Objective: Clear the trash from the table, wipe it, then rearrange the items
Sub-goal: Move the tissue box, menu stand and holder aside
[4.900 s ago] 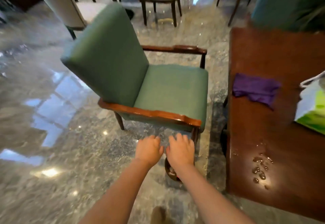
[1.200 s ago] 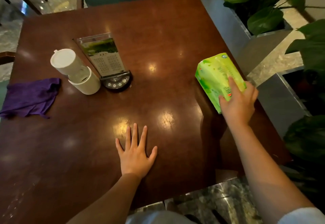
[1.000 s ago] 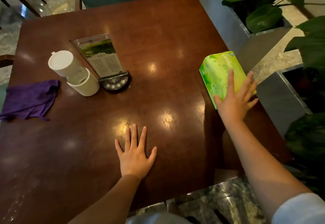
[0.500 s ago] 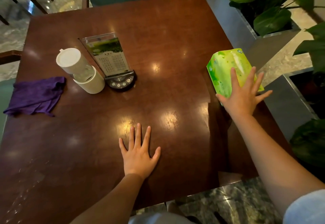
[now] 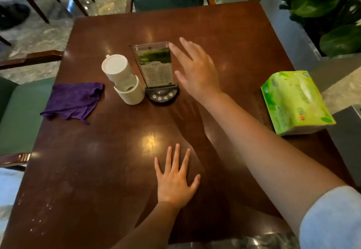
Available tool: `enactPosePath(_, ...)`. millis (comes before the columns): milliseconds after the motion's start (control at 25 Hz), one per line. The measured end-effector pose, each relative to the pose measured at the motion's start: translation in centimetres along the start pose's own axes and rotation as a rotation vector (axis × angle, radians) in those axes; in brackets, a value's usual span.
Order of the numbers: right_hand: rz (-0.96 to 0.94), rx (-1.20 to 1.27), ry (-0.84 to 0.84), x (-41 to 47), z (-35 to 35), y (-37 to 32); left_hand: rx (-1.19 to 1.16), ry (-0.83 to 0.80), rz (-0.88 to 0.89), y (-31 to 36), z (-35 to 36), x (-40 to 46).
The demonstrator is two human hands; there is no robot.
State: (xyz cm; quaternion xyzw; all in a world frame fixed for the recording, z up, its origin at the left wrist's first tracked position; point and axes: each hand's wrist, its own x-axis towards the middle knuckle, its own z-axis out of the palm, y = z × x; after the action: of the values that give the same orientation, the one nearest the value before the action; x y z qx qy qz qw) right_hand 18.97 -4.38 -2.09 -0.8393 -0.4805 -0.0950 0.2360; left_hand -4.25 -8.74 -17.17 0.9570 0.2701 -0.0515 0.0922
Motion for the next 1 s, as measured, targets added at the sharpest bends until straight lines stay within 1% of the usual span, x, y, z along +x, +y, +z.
enactPosePath(80,-0.066,-0.059,-0.050,2.7,0.5,-1.7,-0.005,0.000,0.003,0.0,-0.1,0.1)
enactPosePath(160,-0.066,-0.077,-0.137,4.3,1.0,-2.8,0.000,0.000,0.006,0.0,0.0,0.0)
enactPosePath(240,-0.071,-0.054,-0.159,5.0,1.4,-3.3,0.004,-0.004,0.000,-0.1,0.1,0.1)
enactPosePath(440,-0.067,0.008,0.022,4.6,0.3,-3.3,0.001,-0.023,-0.006,-0.1,0.2,0.0)
enactPosePath(640,0.030,-0.006,0.030,3.4,-1.8,-1.8,-0.007,-0.042,0.003,-0.3,0.1,0.1)
enactPosePath(800,0.149,-0.026,0.119,1.9,-5.1,1.6,-0.015,-0.046,0.001,-0.2,-0.2,0.0)
enactPosePath(1000,0.298,-0.113,0.118,-0.8,-8.9,6.4,-0.009,-0.039,-0.011,-0.2,-0.1,0.0)
